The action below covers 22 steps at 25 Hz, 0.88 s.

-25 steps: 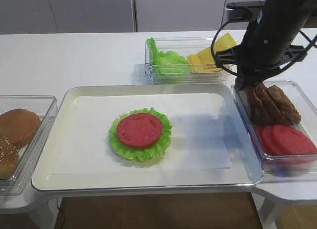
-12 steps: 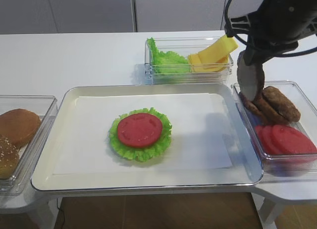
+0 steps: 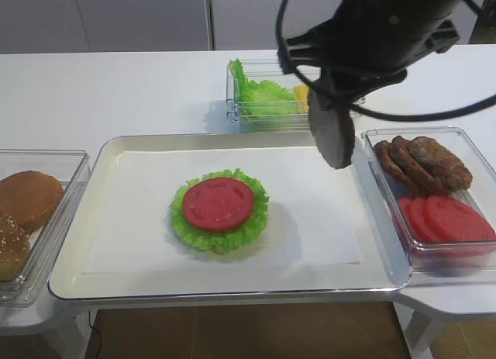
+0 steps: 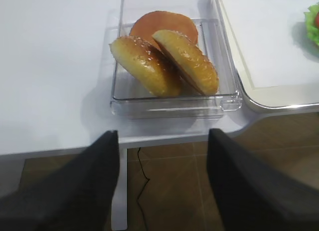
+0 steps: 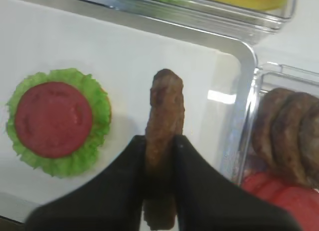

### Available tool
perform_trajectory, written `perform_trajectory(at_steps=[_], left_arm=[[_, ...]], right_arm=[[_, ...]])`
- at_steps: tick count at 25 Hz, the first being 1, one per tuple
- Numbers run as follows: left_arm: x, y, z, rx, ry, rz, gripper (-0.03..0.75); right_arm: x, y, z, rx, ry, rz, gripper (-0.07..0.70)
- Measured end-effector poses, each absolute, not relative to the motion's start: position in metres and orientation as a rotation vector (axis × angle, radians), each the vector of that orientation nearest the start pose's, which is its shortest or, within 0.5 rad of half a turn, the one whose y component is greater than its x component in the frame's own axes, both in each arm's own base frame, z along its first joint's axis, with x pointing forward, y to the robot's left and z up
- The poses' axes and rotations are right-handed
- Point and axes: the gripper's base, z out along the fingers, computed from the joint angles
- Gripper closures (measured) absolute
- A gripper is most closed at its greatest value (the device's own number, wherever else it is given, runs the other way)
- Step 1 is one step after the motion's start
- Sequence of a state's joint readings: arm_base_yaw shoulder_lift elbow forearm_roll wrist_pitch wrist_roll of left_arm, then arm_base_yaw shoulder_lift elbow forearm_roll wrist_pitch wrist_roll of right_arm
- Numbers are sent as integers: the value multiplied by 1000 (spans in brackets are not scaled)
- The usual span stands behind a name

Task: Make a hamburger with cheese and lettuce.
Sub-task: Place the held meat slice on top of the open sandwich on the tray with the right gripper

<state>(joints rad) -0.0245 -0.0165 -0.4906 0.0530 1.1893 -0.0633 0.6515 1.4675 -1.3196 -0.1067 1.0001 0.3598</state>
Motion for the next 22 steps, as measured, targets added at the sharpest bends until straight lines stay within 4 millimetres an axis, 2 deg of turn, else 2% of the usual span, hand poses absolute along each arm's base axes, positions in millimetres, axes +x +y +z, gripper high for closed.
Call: perform_trajectory(at_steps=[5, 9, 13, 17, 22], left_arm=[[-12, 5, 265, -49, 2164, 14, 301], [-12, 5, 265, -49, 2164, 14, 301], [-12, 5, 265, -49, 2164, 14, 301], [-12, 5, 265, -49, 2164, 14, 301], [-12, 5, 265, -49, 2164, 14, 301]], right_arm=[[236, 223, 322, -564, 2584, 164, 492], [239, 254, 314, -638, 2550, 89, 492], [246, 277, 308, -685, 2538, 36, 492], [256, 288, 298, -693, 2573, -8, 493], [259, 292, 293, -710, 2584, -20, 493]])
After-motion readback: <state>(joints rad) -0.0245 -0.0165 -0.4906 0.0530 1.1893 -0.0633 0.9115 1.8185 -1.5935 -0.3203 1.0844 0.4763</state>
